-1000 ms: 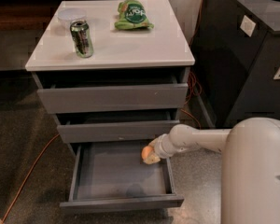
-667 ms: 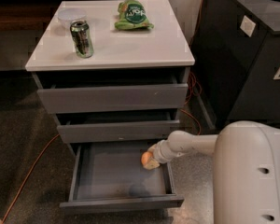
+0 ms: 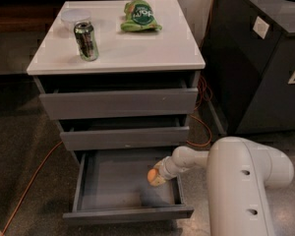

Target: Place orange into bottom drawer

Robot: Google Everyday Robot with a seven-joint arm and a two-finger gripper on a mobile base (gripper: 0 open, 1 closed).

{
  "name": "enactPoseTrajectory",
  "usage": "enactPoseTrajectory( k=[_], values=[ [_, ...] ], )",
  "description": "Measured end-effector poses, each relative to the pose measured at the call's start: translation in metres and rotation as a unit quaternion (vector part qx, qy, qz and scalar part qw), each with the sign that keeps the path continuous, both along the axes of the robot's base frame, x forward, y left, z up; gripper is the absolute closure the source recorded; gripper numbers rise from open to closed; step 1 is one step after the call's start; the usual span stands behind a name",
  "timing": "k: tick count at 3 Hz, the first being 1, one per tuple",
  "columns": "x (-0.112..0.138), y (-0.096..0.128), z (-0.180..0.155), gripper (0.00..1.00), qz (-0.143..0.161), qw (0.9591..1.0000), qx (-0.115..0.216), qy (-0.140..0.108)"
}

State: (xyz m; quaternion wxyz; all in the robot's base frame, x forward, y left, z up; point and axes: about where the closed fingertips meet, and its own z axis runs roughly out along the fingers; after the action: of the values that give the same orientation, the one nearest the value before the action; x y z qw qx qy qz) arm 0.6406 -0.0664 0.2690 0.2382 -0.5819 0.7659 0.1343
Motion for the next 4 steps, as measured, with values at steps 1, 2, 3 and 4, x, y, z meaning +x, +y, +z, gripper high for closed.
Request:
enactPoseTrajectory(
  k=[1,2,3,4],
  values=[
    [0.001,0.006,-0.036,1.00,0.010,0.9998,-0.007,0.013],
    [-0.004,0.012,-0.074,0.78,0.021,0.9993,-0.018,0.025],
    [-0.006,0.019,-0.089,0.56,0.028,0.9991,-0.015,0.027],
    [-0.009,0.021,-0.109,0.24,0.031,0.9988,-0.022,0.032]
  ],
)
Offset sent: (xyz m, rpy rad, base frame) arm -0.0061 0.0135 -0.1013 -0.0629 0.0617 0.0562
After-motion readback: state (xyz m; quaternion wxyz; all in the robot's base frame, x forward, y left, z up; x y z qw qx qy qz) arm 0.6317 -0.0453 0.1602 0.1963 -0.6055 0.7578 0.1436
